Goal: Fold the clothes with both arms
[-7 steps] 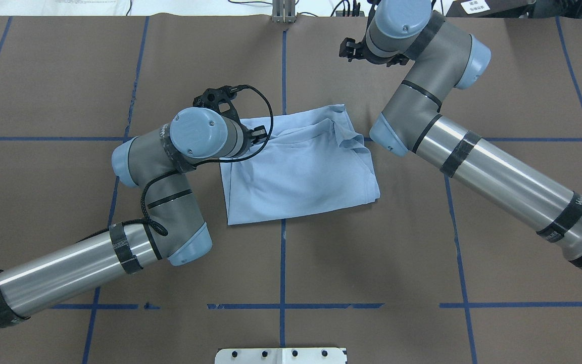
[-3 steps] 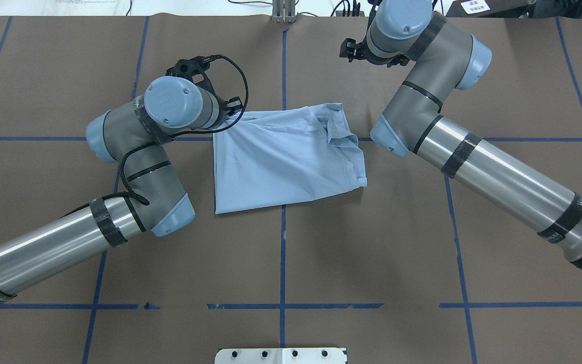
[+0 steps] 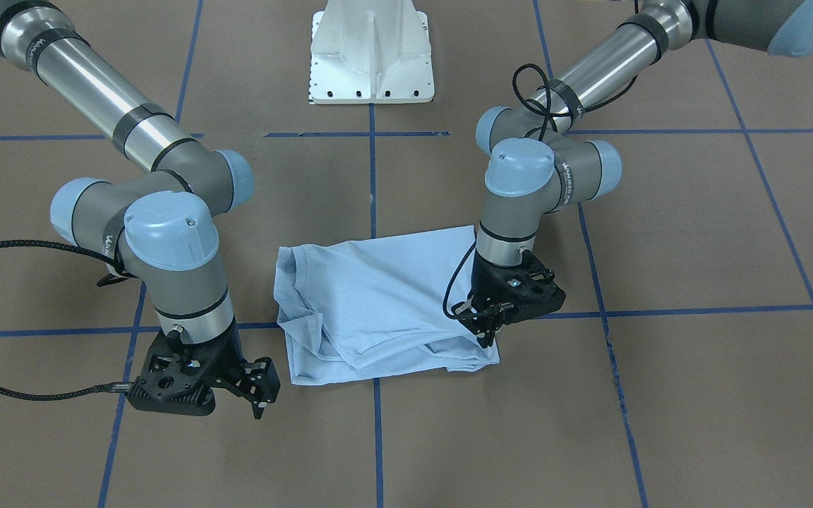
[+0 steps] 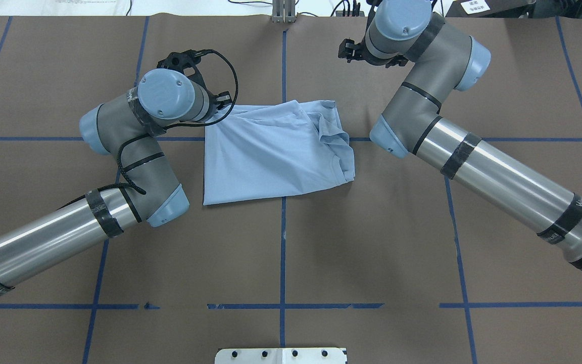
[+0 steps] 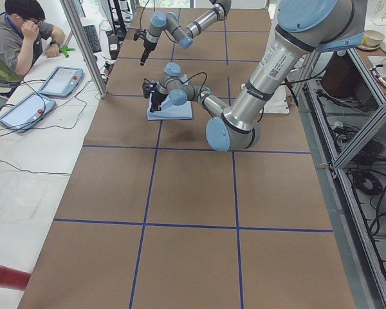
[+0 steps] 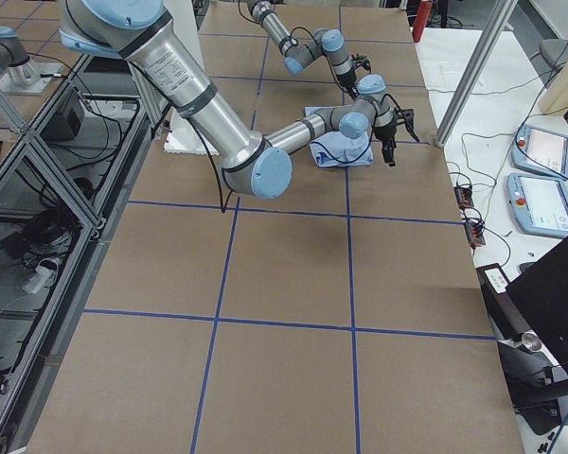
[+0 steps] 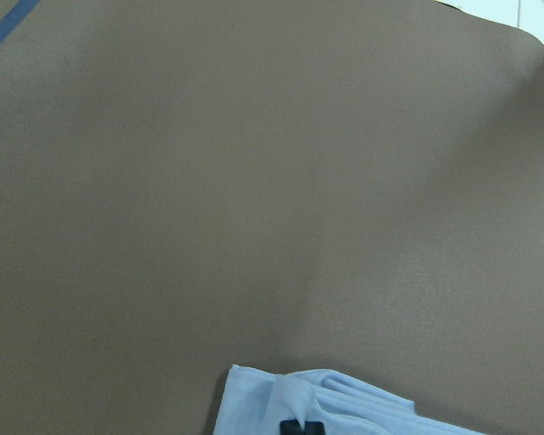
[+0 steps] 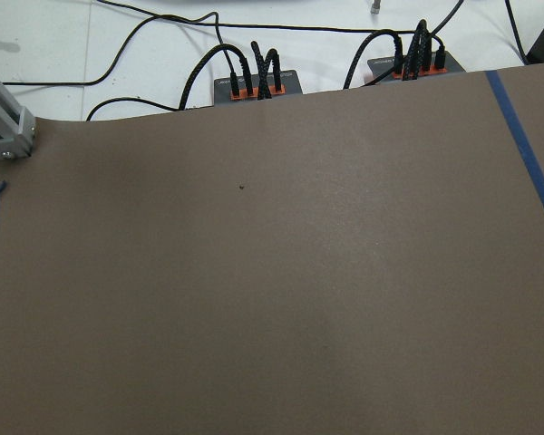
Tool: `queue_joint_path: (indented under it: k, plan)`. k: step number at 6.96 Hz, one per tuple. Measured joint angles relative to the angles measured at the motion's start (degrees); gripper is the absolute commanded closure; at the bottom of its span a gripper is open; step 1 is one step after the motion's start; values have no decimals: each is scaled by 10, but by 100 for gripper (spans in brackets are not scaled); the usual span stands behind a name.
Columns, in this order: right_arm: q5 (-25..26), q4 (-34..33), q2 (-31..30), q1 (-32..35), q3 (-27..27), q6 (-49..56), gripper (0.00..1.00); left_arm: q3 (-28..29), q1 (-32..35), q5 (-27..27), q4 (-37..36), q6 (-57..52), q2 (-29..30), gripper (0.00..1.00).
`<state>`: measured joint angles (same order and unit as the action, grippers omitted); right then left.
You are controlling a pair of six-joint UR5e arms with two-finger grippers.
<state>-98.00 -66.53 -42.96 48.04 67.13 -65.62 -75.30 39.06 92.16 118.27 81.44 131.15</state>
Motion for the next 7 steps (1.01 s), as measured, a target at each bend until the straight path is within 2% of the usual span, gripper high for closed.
queue_joint_path:
  k: [2, 4, 6, 7]
  plan:
    - [3, -6, 11, -20, 7, -51, 0, -59, 16, 31, 3, -85, -22, 0]
    - [56, -47, 36, -74, 11, -118, 0, -103, 47, 86, 10, -155, -58, 0]
    - [94, -121, 42, -112, 35, -101, 0, -113, 54, 98, 17, -171, -71, 0]
    - [107, -148, 36, -124, 42, -55, 0, -114, 54, 98, 17, -171, -73, 0]
